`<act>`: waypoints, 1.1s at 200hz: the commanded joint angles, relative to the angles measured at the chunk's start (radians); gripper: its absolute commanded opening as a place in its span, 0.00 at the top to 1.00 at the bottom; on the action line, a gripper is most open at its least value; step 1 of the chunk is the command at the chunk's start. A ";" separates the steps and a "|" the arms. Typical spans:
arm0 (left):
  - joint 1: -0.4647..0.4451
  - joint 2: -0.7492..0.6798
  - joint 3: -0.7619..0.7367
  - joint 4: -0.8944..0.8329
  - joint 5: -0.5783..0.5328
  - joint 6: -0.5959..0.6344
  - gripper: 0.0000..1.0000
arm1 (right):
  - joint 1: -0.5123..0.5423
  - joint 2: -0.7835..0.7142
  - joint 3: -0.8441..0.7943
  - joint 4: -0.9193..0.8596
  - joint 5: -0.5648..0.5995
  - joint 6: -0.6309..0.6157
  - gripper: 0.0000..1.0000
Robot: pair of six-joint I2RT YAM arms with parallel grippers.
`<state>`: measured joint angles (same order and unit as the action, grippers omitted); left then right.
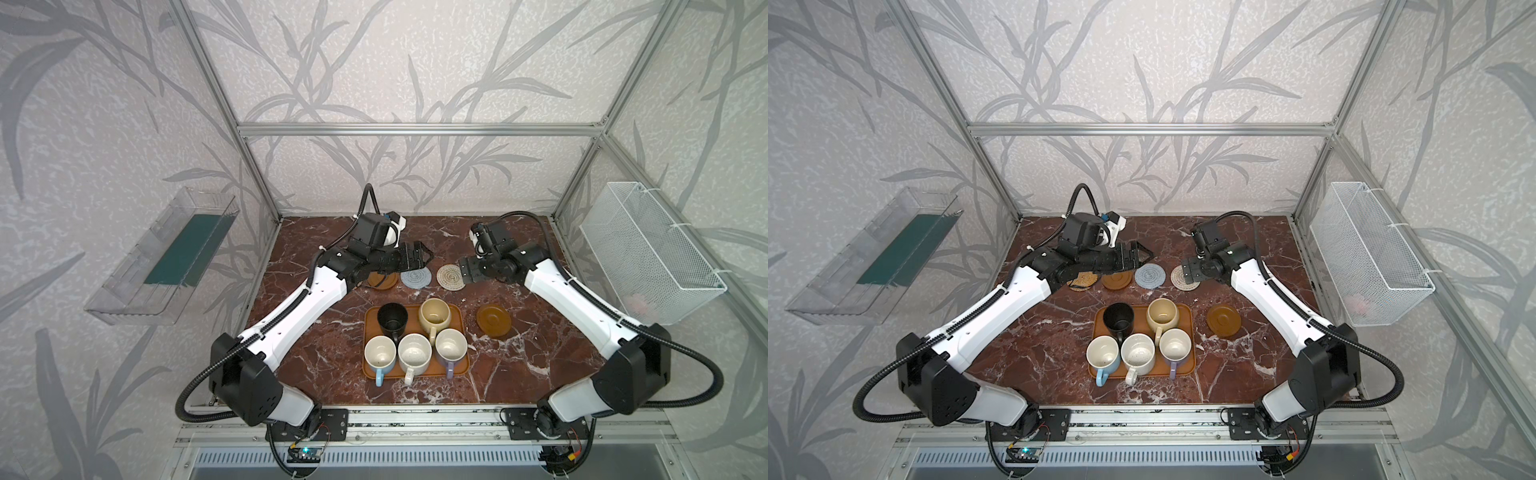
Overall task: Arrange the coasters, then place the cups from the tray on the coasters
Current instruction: 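Raise the right gripper and move it over the small brown wooden coaster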
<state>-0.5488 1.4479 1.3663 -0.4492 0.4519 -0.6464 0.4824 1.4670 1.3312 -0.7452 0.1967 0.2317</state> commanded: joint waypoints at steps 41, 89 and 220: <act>0.001 -0.101 -0.064 0.026 -0.003 -0.043 0.05 | -0.029 -0.257 -0.290 0.128 0.024 0.069 0.01; -0.002 -0.157 -0.134 0.071 -0.055 -0.012 0.05 | -0.100 -0.282 -0.438 0.164 -0.109 0.165 0.01; -0.074 0.058 -0.047 -0.045 -0.036 -0.012 0.06 | -0.258 -0.193 -0.606 0.168 -0.119 0.233 0.03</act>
<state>-0.6098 1.4834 1.2728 -0.4355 0.4370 -0.6941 0.2413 1.2434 0.7418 -0.6041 0.0757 0.4484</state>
